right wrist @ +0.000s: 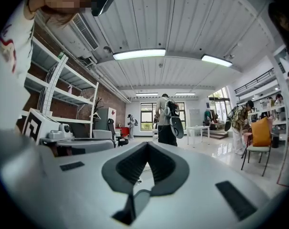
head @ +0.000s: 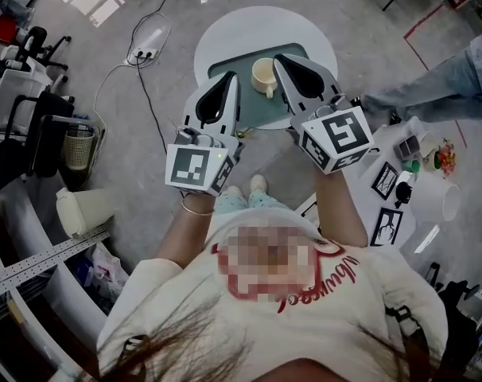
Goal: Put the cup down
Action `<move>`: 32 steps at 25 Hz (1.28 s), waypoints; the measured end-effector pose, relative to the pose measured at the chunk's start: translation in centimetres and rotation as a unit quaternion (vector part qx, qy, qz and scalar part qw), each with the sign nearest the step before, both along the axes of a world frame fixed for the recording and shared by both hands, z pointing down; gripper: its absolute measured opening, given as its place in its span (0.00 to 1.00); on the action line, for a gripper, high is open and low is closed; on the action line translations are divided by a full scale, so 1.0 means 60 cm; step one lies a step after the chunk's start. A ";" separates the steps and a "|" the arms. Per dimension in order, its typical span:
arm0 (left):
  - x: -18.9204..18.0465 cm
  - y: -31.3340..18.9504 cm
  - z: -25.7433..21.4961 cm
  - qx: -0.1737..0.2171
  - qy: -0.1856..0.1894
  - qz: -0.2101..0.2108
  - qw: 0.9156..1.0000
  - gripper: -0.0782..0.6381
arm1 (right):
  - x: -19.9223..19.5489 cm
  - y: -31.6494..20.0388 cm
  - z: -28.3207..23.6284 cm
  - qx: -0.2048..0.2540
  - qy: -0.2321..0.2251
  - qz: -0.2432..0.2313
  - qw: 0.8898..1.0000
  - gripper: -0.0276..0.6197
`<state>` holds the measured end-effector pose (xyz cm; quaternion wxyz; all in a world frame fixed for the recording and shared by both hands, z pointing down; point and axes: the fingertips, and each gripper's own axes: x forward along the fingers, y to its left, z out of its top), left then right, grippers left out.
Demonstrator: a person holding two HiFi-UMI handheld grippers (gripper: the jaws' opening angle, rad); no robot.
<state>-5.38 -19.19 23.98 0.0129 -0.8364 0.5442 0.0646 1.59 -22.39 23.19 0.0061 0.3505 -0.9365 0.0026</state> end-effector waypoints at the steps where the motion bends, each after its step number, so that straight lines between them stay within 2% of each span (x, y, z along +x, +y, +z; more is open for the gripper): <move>1: -0.001 0.001 -0.002 0.001 0.000 -0.001 1.000 0.13 | -0.003 0.002 -0.001 0.001 0.000 -0.003 1.000 0.09; 9: -0.008 0.017 -0.010 0.008 0.000 0.005 1.000 0.13 | -0.016 0.019 -0.010 0.012 0.003 -0.001 1.000 0.09; 14: -0.007 0.057 -0.011 0.010 -0.002 0.015 1.000 0.13 | -0.018 0.057 -0.013 0.013 0.002 0.006 1.000 0.09; 25: -0.054 0.231 -0.031 0.016 -0.005 0.024 1.000 0.13 | -0.068 0.224 -0.046 0.031 -0.001 0.011 0.999 0.09; 32: -0.076 0.346 -0.030 0.011 0.007 0.028 1.000 0.13 | -0.071 0.341 -0.059 0.034 0.002 0.026 0.999 0.09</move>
